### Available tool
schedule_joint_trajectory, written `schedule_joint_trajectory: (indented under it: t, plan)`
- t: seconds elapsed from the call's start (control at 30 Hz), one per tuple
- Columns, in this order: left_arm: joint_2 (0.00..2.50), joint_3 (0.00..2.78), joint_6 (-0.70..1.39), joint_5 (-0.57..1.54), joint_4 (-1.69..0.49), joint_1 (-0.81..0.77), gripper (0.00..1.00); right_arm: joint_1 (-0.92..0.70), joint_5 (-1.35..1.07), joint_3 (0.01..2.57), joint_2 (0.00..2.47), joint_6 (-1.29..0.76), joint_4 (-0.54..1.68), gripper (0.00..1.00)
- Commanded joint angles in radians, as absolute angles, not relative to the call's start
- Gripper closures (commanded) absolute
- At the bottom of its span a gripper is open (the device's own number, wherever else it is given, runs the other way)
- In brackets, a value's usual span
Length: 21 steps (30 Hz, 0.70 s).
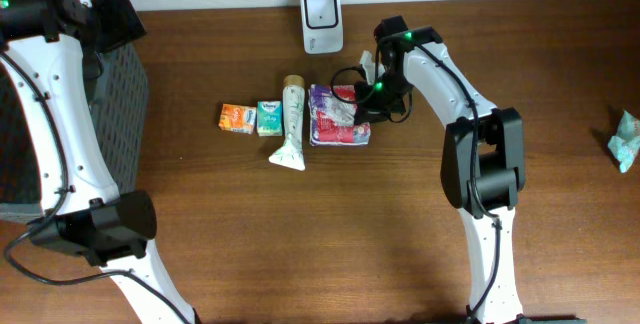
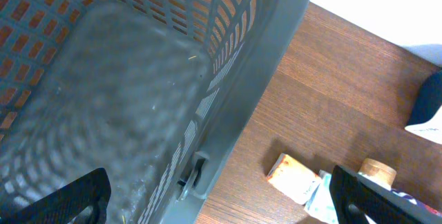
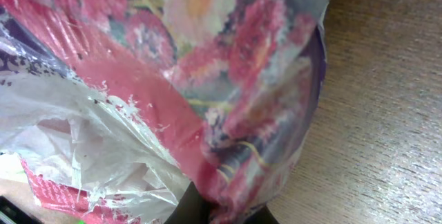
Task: Scan the item barcode
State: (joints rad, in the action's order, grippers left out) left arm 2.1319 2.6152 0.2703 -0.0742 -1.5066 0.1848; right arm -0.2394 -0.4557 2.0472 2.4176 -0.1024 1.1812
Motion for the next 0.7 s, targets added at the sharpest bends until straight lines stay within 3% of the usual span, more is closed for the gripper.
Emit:
schedule_joint_trajectory:
  t: [0.0,0.07,0.47,0.53,0.6,0.63,0.67]
  plan:
    - [2.126,2.618,0.276,-0.067,-1.505,0.191,0.01,-0.236,-0.636,2.106,2.407,0.102,1.221,0.96]
    - [2.126,2.618,0.276,-0.067,-1.505,0.191,0.01,-0.228,-0.82,2.13,2.402,0.203,1.259,0.96]
    - [2.126,2.618,0.276,-0.067,-1.505,0.191,0.01,-0.136,-0.931,2.13,2.402,0.281,1.4,0.96]
    - [2.126,2.618,0.276,-0.067,-1.505,0.191,0.01,-0.136,-0.815,2.13,2.402,0.267,1.399,0.96]
    - [2.126,2.618,0.276,-0.067,-1.505,0.191,0.01,-0.136,-0.474,2.13,2.402,0.074,1.389,0.94]
    - [2.126,2.618,0.276,-0.067,-1.505,0.191,0.01,-0.136,-0.29,2.13,2.402,-0.02,1.38,0.91]
    - [2.126,2.618,0.276,-0.067,-1.505,0.191,0.01,-0.136,-0.157,2.13,2.402,-0.093,1.376,0.77]
